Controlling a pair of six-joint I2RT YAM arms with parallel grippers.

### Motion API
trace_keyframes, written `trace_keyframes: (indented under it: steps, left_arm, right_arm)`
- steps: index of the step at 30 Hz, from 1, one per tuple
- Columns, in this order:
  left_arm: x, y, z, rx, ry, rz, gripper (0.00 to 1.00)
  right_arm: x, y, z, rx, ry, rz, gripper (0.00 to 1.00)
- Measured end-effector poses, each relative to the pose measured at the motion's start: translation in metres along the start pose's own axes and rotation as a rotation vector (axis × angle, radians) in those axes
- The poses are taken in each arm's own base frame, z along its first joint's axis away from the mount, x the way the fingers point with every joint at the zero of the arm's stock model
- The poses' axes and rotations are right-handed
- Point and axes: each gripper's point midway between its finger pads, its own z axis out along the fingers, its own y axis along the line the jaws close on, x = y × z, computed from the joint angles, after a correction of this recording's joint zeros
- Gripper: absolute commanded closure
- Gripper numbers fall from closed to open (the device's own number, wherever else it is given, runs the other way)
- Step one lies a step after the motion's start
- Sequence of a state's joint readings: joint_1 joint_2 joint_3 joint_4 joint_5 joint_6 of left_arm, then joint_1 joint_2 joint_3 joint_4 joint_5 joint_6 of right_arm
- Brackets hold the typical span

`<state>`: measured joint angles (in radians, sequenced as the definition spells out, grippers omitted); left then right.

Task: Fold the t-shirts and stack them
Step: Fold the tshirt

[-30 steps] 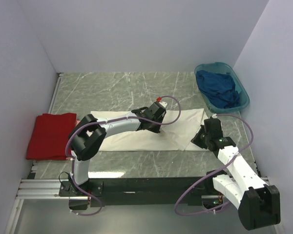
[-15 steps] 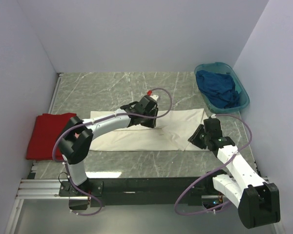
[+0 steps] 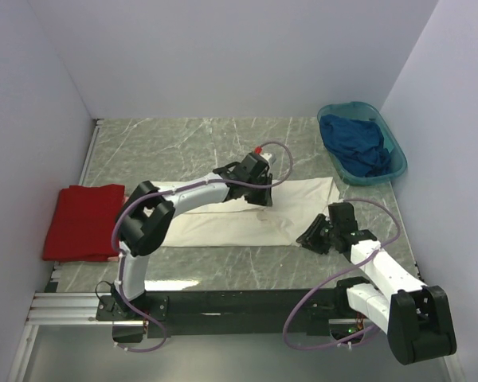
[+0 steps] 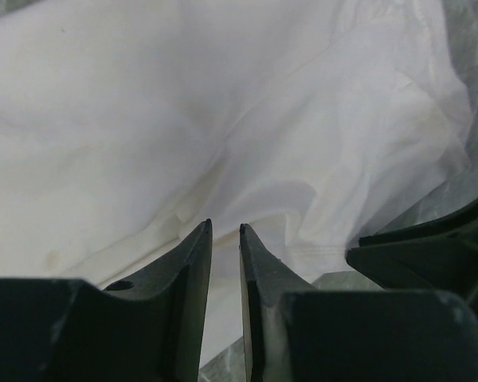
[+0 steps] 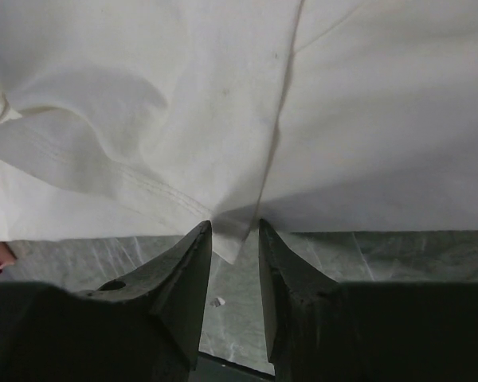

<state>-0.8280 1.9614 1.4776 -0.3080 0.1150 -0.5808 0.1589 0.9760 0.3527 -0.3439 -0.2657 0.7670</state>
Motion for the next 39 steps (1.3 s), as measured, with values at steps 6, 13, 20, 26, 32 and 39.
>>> trace_keyframes:
  steps: [6, 13, 20, 26, 32, 39]
  left_arm:
    - [0.028, 0.001, 0.021, -0.004, 0.076, -0.006, 0.75]
    - [0.032, -0.006, 0.022, 0.01, 0.078, 0.006, 0.75]
    - [0.048, 0.005, 0.024, -0.014, 0.11, 0.002, 0.76]
    - [0.058, 0.011, 0.025, -0.027, 0.13, 0.0, 0.76]
    - [0.061, 0.013, 0.026, -0.032, 0.136, -0.001, 0.76]
    - [0.057, 0.011, 0.019, -0.028, 0.128, 0.001, 0.75]
  right_arm:
    - [0.004, 0.005, 0.002, -0.035, 0.013, 0.025, 0.63]
    - [0.003, 0.007, 0.004, -0.05, 0.006, 0.038, 1.0]
    - [-0.004, 0.005, -0.009, -0.027, -0.046, 0.017, 1.0]
    - [-0.014, 0.008, -0.023, -0.017, -0.102, -0.013, 1.0]
    - [-0.009, -0.002, -0.024, 0.026, -0.086, -0.012, 0.99]
    - [-0.008, -0.008, -0.024, 0.056, -0.079, -0.027, 0.78]
